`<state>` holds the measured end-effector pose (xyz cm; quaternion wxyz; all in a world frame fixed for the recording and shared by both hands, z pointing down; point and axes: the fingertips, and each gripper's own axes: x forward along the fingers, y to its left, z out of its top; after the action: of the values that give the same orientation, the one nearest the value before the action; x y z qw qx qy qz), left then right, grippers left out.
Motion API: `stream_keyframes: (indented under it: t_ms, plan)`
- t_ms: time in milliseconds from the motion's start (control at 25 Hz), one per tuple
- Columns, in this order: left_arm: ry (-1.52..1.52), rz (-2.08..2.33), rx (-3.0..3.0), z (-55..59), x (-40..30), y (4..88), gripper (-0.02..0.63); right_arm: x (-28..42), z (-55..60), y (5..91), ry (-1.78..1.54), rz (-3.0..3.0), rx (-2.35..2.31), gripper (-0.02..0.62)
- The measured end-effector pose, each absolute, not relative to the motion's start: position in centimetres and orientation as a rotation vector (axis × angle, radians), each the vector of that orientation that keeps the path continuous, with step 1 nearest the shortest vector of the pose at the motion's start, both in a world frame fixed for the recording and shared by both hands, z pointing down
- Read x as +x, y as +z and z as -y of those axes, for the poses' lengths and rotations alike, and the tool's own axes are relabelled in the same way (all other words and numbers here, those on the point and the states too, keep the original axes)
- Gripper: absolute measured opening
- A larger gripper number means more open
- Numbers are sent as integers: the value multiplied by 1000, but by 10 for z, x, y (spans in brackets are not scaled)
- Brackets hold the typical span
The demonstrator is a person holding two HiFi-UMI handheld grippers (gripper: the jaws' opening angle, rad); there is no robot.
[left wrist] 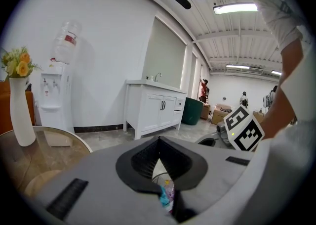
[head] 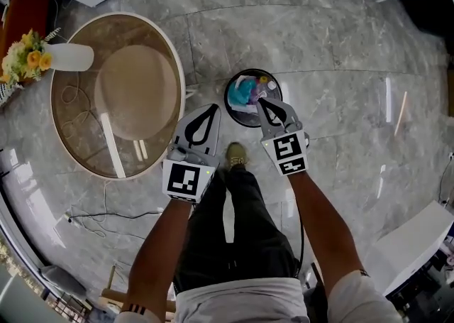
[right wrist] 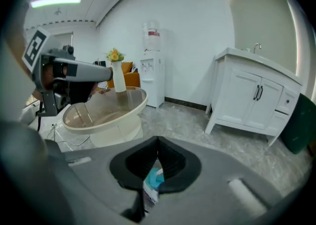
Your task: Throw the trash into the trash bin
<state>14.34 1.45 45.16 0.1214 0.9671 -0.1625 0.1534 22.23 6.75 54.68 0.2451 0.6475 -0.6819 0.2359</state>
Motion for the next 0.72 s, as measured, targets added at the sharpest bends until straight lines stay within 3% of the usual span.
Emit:
stream_keyframes:
  t_ms: [320,720]
  plan:
    - [365,473,2894,-15,144,399,0,218,-52,450,516,2015,1868,2]
    - [225,487,2946,-11,137,267,0,176,-21,269,232,2321,1941,2]
